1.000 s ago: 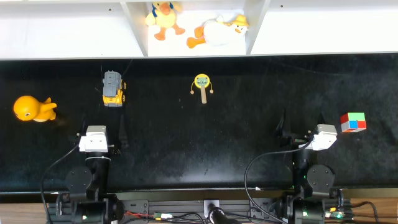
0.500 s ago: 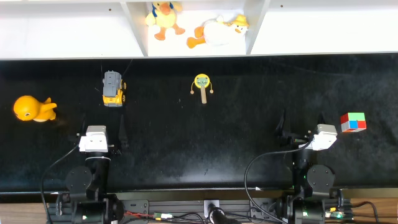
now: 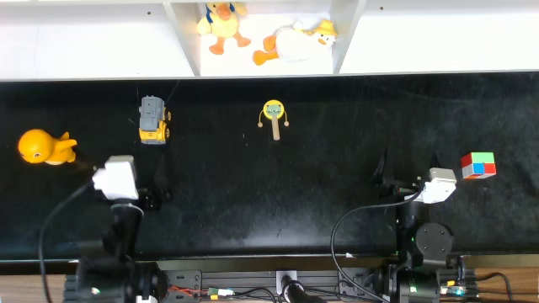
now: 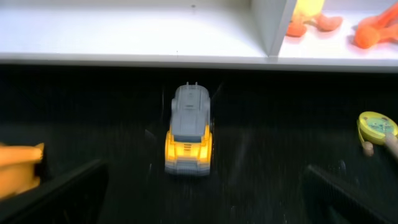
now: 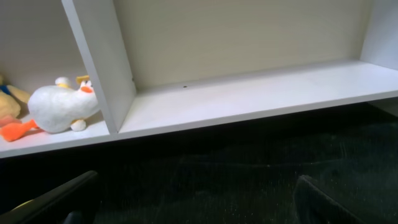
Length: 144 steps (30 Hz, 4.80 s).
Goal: Store Toys
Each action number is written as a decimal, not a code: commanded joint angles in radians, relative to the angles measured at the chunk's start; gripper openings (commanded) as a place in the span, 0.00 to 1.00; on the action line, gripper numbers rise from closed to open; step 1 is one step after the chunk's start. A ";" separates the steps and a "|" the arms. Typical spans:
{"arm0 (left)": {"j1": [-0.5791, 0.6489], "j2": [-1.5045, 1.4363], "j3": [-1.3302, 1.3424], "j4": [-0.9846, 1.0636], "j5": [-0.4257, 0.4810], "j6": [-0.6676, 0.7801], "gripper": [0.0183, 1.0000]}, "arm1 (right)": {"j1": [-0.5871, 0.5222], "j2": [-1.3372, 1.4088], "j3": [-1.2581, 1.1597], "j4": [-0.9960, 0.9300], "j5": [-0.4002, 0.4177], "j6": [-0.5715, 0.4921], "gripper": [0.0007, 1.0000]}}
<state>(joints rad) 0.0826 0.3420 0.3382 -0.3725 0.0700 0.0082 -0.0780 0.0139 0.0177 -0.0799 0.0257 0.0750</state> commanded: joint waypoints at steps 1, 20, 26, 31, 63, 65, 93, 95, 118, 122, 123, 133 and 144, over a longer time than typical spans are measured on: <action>0.126 0.210 0.203 -0.107 0.164 0.175 0.99 | -0.001 -0.010 -0.013 0.003 -0.003 0.004 1.00; 0.829 0.715 0.621 -0.613 0.537 0.718 1.00 | -0.001 -0.010 -0.013 0.003 -0.003 0.004 1.00; 0.900 0.805 0.621 -0.506 0.472 0.721 1.00 | -0.001 -0.010 -0.013 0.003 -0.003 0.004 0.99; 0.901 0.844 0.621 -0.439 0.372 0.717 1.00 | -0.001 -0.010 -0.013 0.003 -0.003 0.004 1.00; 0.851 1.157 0.621 0.000 0.453 0.603 0.95 | -0.001 -0.010 -0.013 0.003 -0.003 0.004 1.00; 0.851 1.157 0.621 0.002 0.452 0.592 0.82 | -0.001 -0.010 -0.013 0.003 -0.003 0.004 0.99; 0.629 0.826 0.618 -0.042 0.183 0.076 0.20 | -0.001 -0.010 -0.013 0.003 -0.003 0.004 1.00; 0.555 0.837 0.618 0.002 0.109 0.008 0.20 | -0.001 -0.010 -0.013 0.003 -0.003 0.004 0.99; 0.366 1.225 0.994 0.019 -0.124 -0.093 0.18 | -0.001 -0.010 -0.013 0.003 -0.003 0.004 0.99; 0.365 1.240 1.006 0.043 -0.125 -0.088 0.20 | -0.001 -0.010 -0.013 0.003 -0.003 0.004 1.00; 0.365 1.243 1.005 0.050 -0.124 -0.088 0.20 | -0.001 -0.010 -0.013 0.003 -0.003 0.004 1.00; 0.349 1.313 1.006 0.070 -0.125 -0.087 0.21 | -0.001 -0.010 -0.013 0.003 -0.003 0.004 1.00; 0.313 1.349 1.006 0.126 -0.124 -0.088 0.21 | -0.001 -0.010 -0.013 0.003 -0.003 0.004 0.99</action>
<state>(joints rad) 0.4122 1.6684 1.3174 -0.2535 -0.0475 -0.0975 -0.0780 0.0139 0.0177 -0.0807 0.0261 0.0750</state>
